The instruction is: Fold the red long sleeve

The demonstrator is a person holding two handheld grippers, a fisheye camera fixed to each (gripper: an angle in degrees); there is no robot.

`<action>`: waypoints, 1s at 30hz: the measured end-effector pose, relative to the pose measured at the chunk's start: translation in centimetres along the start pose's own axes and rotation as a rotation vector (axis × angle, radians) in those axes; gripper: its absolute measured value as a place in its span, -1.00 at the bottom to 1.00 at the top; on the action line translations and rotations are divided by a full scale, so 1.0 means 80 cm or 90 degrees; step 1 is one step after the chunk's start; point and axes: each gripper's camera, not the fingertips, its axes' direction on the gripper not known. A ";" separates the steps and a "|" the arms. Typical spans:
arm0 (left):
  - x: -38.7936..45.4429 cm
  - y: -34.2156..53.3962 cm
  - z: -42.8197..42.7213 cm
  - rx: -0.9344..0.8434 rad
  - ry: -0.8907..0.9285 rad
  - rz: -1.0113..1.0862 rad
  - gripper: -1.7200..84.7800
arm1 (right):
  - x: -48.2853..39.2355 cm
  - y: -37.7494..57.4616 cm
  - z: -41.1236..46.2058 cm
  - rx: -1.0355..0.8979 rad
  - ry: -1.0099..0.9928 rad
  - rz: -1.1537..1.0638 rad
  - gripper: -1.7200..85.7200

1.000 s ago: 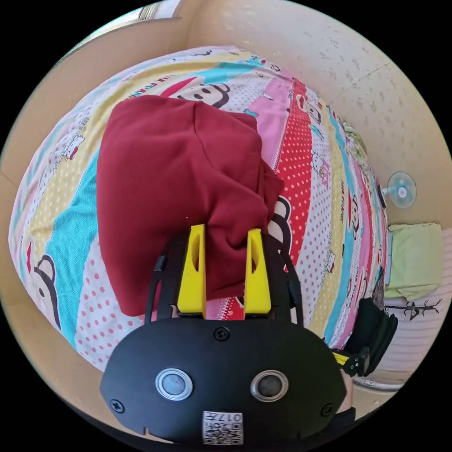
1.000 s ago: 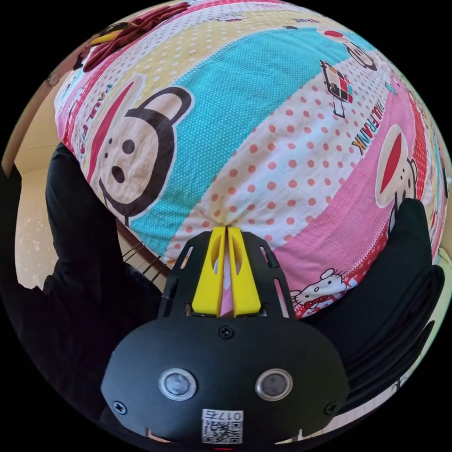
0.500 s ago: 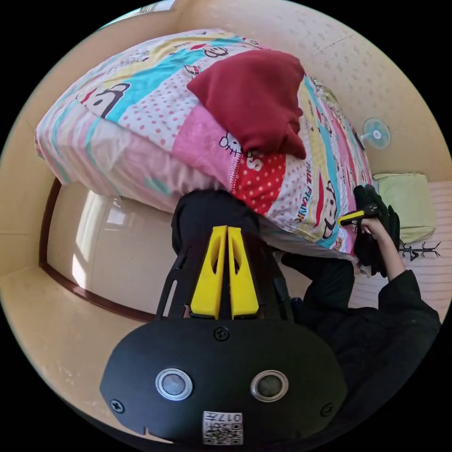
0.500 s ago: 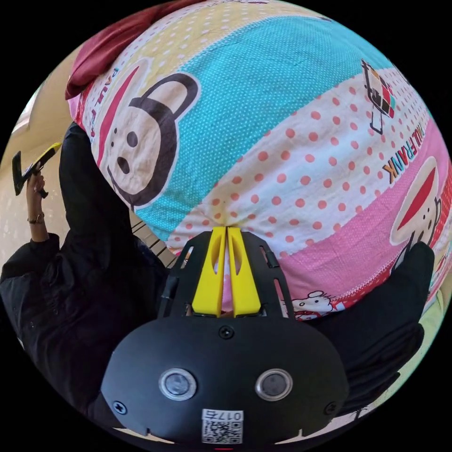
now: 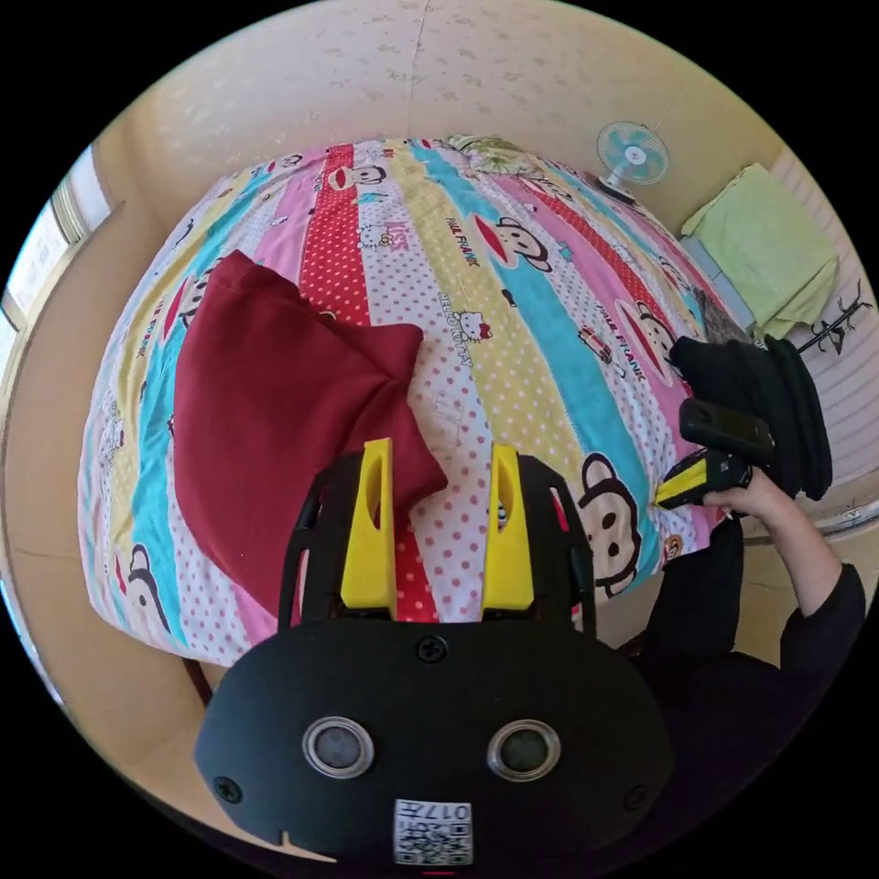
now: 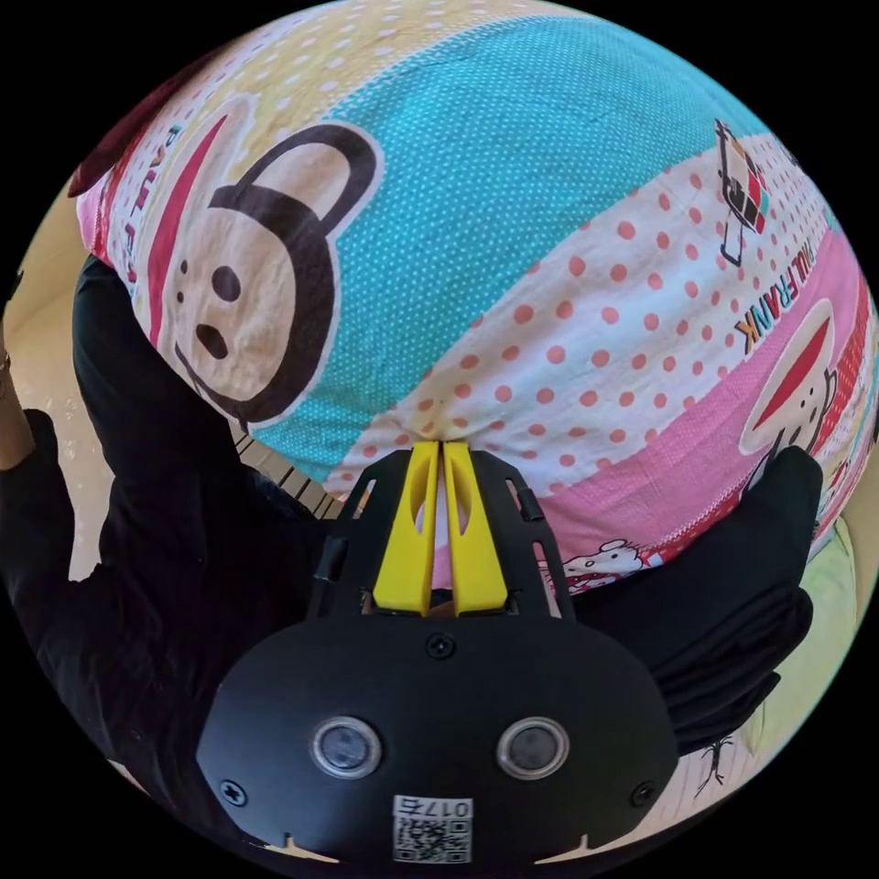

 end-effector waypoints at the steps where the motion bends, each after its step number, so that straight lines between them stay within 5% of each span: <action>1: 0.002 -0.013 0.014 -0.025 -0.029 -0.012 -0.63 | -0.001 0.003 0.001 0.009 0.000 0.005 -0.95; 5: 0.000 -0.025 0.099 -0.086 -0.194 -0.065 -0.73 | -0.007 0.029 0.013 0.077 0.000 0.030 -0.95; 11: 0.059 0.091 0.040 -0.011 -0.174 -0.039 -0.92 | 0.003 0.058 0.038 0.134 -0.059 0.057 -0.95; 22: -0.061 0.438 -0.330 0.461 0.270 -0.159 -0.95 | -0.003 0.143 0.120 0.294 -0.107 0.116 -0.95; 26: -0.074 0.497 -0.440 0.613 0.359 -0.072 -0.96 | -0.030 0.184 0.153 0.350 -0.049 0.133 -0.95; 30: -0.063 0.543 -0.503 0.742 0.465 0.071 -0.96 | -0.031 0.259 0.171 0.466 -0.185 0.118 -0.95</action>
